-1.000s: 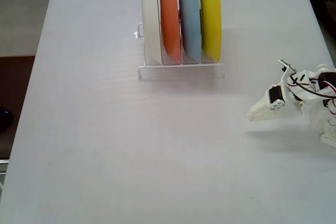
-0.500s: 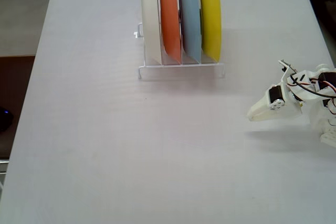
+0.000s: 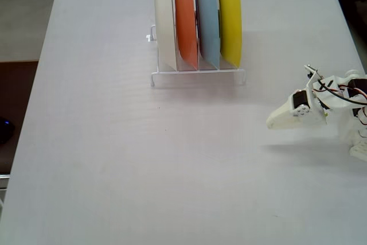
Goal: Please give me two plates.
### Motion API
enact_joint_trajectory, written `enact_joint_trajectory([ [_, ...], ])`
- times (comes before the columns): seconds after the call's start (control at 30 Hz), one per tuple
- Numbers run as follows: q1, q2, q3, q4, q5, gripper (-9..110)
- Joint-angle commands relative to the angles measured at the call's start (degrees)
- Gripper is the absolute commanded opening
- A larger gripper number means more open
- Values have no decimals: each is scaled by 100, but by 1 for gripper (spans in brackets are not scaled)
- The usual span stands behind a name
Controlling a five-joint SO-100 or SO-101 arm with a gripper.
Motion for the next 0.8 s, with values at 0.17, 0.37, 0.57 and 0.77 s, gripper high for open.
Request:
enact_joint_trajectory([
  [0.17, 729, 123, -1811, -70, -229, 0],
  [0.37, 1468, -316, -2812, -79, -826, 0],
  [0.57, 2101, -703, -3551, -79, -1696, 0],
  [0.77, 2479, -1512, -4500, 466, -2628, 17],
])
